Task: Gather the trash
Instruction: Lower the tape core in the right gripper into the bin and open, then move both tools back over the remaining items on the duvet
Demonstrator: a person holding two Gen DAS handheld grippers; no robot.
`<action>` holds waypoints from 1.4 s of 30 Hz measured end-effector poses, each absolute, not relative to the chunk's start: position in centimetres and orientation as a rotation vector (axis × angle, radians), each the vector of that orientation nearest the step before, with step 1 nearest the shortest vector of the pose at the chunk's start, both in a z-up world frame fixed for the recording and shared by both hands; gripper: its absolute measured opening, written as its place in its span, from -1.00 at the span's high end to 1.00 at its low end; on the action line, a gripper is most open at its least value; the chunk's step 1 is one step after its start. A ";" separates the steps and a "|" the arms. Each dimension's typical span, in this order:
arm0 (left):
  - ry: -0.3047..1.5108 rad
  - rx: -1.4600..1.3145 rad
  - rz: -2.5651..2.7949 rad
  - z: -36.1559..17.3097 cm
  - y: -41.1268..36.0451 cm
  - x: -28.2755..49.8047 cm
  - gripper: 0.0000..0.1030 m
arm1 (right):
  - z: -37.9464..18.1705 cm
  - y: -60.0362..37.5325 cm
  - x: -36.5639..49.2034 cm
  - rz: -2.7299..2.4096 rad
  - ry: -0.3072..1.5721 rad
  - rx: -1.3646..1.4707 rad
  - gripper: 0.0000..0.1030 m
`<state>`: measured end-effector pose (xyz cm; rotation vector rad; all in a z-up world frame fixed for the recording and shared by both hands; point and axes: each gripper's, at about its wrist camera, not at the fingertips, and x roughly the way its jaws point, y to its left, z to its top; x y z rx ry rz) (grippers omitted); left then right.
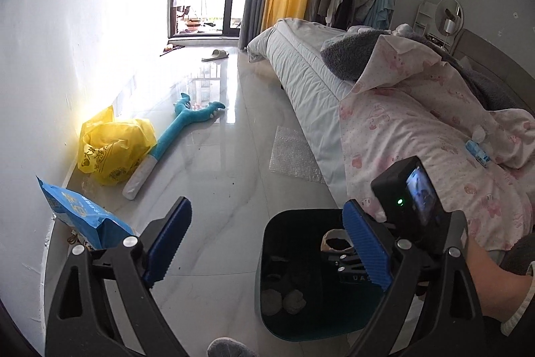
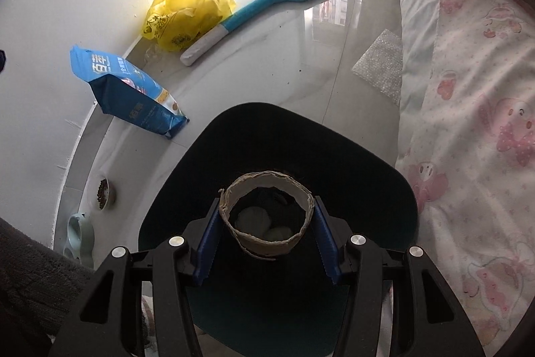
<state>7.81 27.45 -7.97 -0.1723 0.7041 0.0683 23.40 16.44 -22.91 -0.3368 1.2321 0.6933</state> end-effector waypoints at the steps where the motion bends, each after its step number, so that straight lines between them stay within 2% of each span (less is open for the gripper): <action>1: 0.696 -0.174 0.064 -7.7 27.4 7.7 -0.81 | -23.3 16.7 23.3 0.694 1.245 -0.347 -0.03; 9: 0.612 -0.145 0.033 -4.7 26.6 7.2 -0.81 | -26.0 16.2 22.8 0.679 1.311 -0.394 -0.07; 14: 0.561 -0.114 0.016 -2.9 25.6 7.2 -0.81 | -27.0 15.2 22.4 0.660 1.337 -0.386 -0.23; 15: 0.552 -0.109 0.012 -2.6 25.4 7.1 -0.81 | -26.9 15.0 22.5 0.659 1.333 -0.381 -0.31; 30: 0.450 -0.116 -0.030 1.5 23.0 7.7 -0.84 | -19.4 11.5 23.1 0.689 1.103 -0.264 -0.42; 42: 0.436 -0.069 -0.088 2.0 18.4 9.8 -0.85 | -13.1 7.1 24.4 0.673 0.932 -0.215 -0.45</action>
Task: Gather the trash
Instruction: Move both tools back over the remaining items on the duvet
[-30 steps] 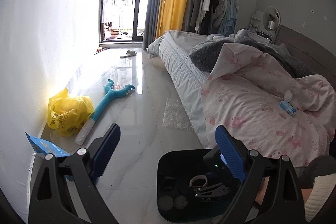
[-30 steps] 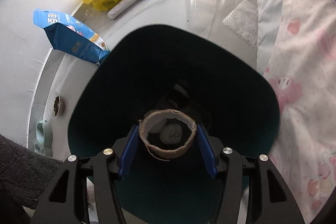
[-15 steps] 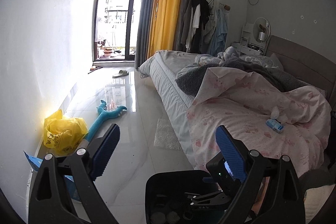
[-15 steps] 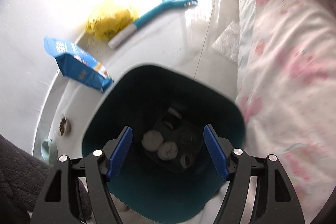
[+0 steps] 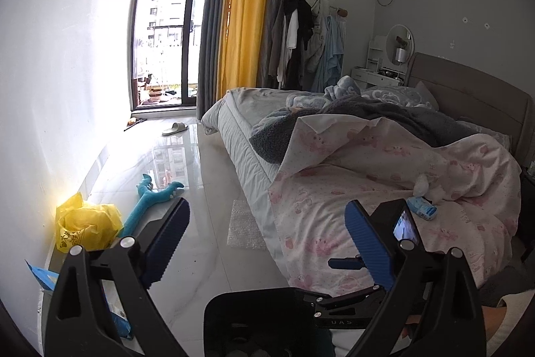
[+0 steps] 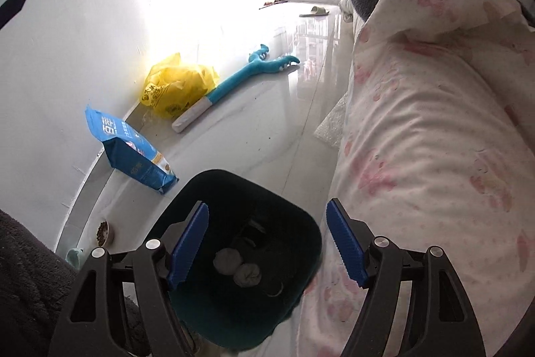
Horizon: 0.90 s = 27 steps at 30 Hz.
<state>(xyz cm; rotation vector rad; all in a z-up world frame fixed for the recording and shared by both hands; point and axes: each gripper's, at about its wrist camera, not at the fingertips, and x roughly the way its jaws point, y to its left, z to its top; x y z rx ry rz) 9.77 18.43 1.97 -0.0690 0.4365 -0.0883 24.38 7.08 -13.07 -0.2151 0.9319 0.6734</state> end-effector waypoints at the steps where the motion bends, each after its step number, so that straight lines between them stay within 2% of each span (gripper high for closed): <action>1: 0.437 -0.066 -0.098 2.0 17.9 10.0 -0.85 | -12.6 6.6 24.5 0.671 0.916 -0.217 -0.45; 15: 0.448 -0.051 -0.218 1.6 12.4 13.1 -0.86 | -8.1 -2.7 26.9 0.569 0.767 -0.285 -0.49; 27: 0.513 -0.098 -0.289 -0.4 8.3 16.2 -0.86 | -5.9 -9.9 28.5 0.500 0.714 -0.225 -0.54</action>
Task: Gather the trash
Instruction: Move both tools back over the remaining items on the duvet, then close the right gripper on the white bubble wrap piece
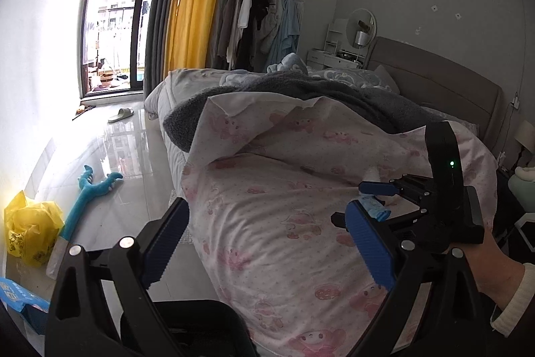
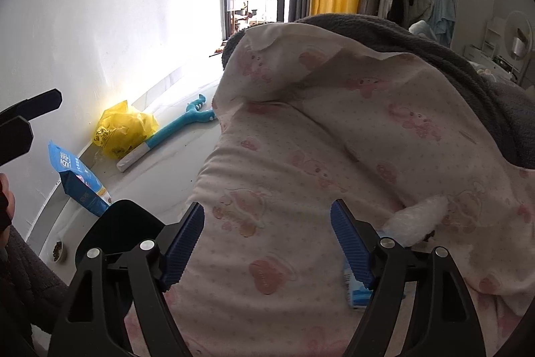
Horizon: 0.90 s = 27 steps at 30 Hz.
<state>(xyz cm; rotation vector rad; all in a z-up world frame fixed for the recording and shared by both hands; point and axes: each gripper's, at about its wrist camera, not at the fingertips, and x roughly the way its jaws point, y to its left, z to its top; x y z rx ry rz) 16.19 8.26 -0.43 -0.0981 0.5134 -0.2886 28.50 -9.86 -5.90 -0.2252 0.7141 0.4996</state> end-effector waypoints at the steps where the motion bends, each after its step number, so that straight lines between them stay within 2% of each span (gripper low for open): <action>1: 0.516 -0.096 -0.295 -0.5 7.9 16.4 -0.86 | -5.8 -10.5 28.7 0.494 0.715 -0.215 -0.54; 16: 0.599 -0.040 -0.385 -3.7 2.7 19.7 -0.86 | -5.7 -18.6 32.0 0.430 0.712 -0.173 -0.55; 27: 0.634 -0.036 -0.473 -5.2 -0.5 21.8 -0.86 | -6.2 -21.1 34.5 0.451 0.735 -0.158 -0.58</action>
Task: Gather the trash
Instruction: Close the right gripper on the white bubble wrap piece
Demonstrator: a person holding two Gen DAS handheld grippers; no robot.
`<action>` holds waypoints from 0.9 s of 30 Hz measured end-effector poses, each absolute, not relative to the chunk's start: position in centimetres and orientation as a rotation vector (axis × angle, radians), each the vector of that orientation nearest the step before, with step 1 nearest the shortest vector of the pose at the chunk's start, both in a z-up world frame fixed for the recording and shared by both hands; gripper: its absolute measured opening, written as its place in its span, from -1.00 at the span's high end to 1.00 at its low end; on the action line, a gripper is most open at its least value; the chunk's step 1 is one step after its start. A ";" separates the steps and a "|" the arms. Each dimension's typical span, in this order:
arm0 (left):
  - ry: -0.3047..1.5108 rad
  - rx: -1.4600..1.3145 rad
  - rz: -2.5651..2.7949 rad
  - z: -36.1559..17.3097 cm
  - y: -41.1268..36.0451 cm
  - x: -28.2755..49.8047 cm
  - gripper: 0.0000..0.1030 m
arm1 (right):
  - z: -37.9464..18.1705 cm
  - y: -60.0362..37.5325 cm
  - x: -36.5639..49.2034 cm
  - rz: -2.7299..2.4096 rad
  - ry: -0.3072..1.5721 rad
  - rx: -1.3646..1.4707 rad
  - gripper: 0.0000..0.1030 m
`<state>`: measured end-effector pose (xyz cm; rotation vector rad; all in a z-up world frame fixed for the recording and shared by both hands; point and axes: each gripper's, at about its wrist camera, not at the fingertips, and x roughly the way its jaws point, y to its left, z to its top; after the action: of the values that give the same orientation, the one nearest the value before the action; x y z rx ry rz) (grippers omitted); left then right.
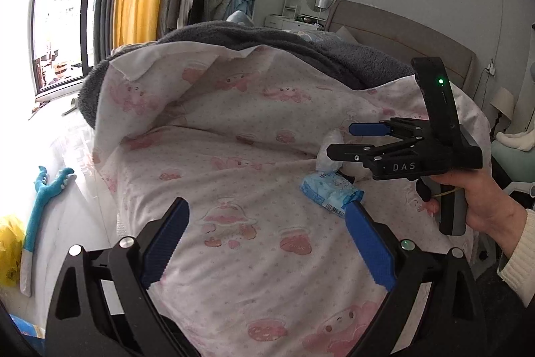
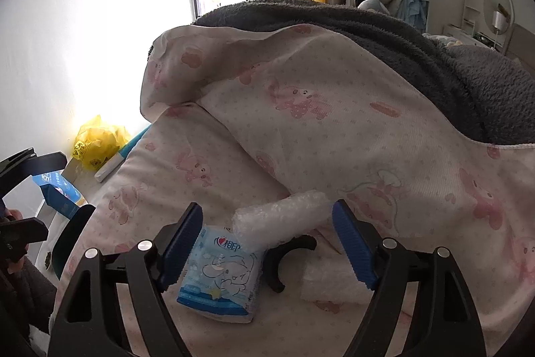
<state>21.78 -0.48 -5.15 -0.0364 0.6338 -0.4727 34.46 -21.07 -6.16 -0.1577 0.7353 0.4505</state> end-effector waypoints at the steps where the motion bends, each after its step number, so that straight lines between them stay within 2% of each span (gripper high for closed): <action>1: 0.637 -0.035 -0.480 -5.3 -0.8 22.0 -0.86 | -6.2 -21.2 34.6 0.457 0.735 -0.156 -0.58; 7: 0.658 -0.003 -0.542 -5.8 -2.4 22.8 -0.86 | -6.7 -21.9 35.5 0.477 0.749 -0.153 -0.69; 27: 0.756 0.086 -0.727 -8.0 -7.6 25.3 -0.86 | -8.4 -22.0 37.6 0.544 0.796 -0.120 -0.69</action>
<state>25.27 -7.63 -8.04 0.0861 0.7559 -0.7267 37.58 -21.97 -8.42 -0.1198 0.7959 0.5437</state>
